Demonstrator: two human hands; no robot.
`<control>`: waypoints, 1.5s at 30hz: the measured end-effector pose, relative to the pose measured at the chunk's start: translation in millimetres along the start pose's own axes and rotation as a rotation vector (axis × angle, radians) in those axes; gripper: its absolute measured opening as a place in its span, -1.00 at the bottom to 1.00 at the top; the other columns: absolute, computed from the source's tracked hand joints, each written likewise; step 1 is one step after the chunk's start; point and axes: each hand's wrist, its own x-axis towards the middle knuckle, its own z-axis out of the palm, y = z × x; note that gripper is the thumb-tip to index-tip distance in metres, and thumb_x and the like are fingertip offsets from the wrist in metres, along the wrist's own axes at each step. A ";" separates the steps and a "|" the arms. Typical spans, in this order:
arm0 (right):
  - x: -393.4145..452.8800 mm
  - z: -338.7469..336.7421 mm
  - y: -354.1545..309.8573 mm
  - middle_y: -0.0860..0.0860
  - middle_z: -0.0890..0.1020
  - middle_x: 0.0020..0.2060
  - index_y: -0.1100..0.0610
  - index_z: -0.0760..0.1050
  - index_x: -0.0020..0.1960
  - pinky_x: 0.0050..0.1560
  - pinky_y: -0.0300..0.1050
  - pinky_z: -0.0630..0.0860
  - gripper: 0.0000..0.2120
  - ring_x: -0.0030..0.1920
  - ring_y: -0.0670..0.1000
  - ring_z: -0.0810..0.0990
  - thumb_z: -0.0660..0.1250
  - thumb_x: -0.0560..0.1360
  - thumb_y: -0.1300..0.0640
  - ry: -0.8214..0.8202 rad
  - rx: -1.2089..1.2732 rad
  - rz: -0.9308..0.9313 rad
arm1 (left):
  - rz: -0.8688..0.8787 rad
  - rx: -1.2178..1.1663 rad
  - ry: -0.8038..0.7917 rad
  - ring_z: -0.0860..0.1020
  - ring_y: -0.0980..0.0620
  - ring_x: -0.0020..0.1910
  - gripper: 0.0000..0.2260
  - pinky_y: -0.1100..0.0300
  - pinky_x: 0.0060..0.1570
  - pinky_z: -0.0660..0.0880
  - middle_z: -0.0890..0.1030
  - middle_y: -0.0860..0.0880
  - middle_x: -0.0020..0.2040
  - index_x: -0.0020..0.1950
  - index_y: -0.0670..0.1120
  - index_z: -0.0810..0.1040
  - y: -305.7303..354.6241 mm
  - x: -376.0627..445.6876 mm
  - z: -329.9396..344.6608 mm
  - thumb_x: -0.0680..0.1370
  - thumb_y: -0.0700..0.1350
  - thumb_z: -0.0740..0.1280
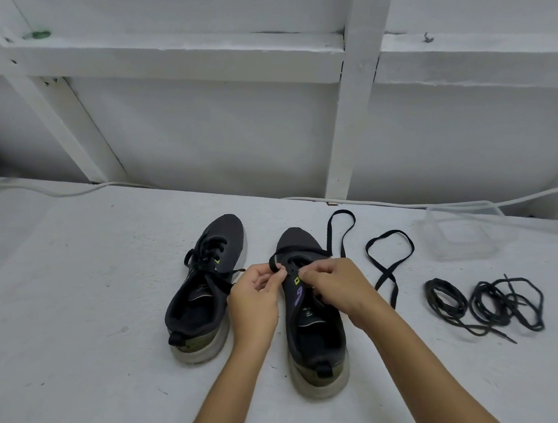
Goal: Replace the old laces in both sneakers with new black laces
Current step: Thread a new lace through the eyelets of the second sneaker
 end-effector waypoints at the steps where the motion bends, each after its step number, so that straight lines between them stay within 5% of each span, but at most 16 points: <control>1: -0.3 -1.1 0.7 0.01 0.66 -0.32 0.03 0.72 -0.14 -0.29 -0.23 0.49 -0.84 -0.37 -0.08 0.51 0.38 0.55 0.14 -0.007 0.007 -0.004 | 0.004 0.005 0.004 0.68 0.07 -0.11 -0.94 0.07 0.03 0.60 0.71 0.04 -0.21 -0.11 -0.01 0.68 -0.2 0.7 0.5 0.51 -0.17 0.48; 9: 8.6 -6.5 1.4 -0.07 0.64 -0.35 0.02 0.71 0.09 -0.31 -0.33 0.50 -0.78 -0.39 -0.16 0.55 0.31 0.60 0.22 -0.056 -0.005 -0.003 | 0.023 -0.014 0.025 0.68 0.12 -0.13 -0.93 0.22 -0.02 0.59 0.72 0.05 -0.21 -0.12 -0.05 0.67 1.1 4.9 6.3 0.52 -0.21 0.47; 22: 22.2 -6.8 1.0 0.09 0.65 -0.33 0.11 0.71 0.10 -0.34 -0.28 0.52 -0.83 -0.42 -0.10 0.56 0.38 0.57 0.23 -0.090 -0.096 0.020 | 0.158 0.200 0.056 0.62 0.28 -0.23 -0.97 0.47 -0.22 0.47 0.68 0.15 -0.25 -0.13 -0.09 0.68 -0.2 2.8 9.5 0.52 -0.17 0.48; 28: 21.5 -3.4 6.9 -0.09 0.67 -0.36 -0.04 0.71 0.09 -0.32 -0.28 0.50 -0.85 -0.43 -0.12 0.56 0.50 0.52 0.06 -0.043 -0.143 -0.069 | 0.015 0.086 0.001 0.68 0.13 -0.16 -0.95 0.36 -0.14 0.54 0.71 0.08 -0.24 -0.14 -0.04 0.70 -1.4 11.9 4.7 0.50 -0.18 0.50; 35: 19.5 -0.9 8.7 -0.10 0.72 -0.25 -0.06 0.71 0.14 -0.20 -0.38 0.45 -0.82 -0.45 -0.26 0.54 0.47 0.54 0.06 -0.012 -0.232 -0.170 | 0.067 0.197 -0.043 0.57 0.20 -0.32 -0.87 0.23 -0.22 0.47 0.66 0.11 -0.32 -0.24 0.00 0.67 -2.7 11.0 1.3 0.51 -0.09 0.48; 41: 20.4 2.5 10.0 -0.03 0.74 -0.21 -0.04 0.71 0.06 -0.17 -0.29 0.53 -0.89 -0.32 -0.15 0.64 0.43 0.57 0.06 0.030 -0.286 -0.185 | -0.043 0.144 -0.230 0.61 0.15 -0.10 -0.91 0.12 -0.01 0.54 0.66 0.18 -0.16 -0.12 0.05 0.71 0.5 11.9 -6.3 0.55 -0.04 0.42; 45: 18.8 0.5 11.0 -0.04 0.65 -0.32 0.01 0.61 -0.09 -0.24 -0.23 0.48 -0.89 -0.40 -0.14 0.56 0.36 0.59 0.13 0.011 -0.267 -0.175 | -0.056 0.121 -0.281 0.62 0.24 0.02 -0.85 0.40 -0.07 0.49 0.67 0.10 -0.01 0.05 0.05 0.63 8.5 3.2 -4.1 0.49 -0.07 0.48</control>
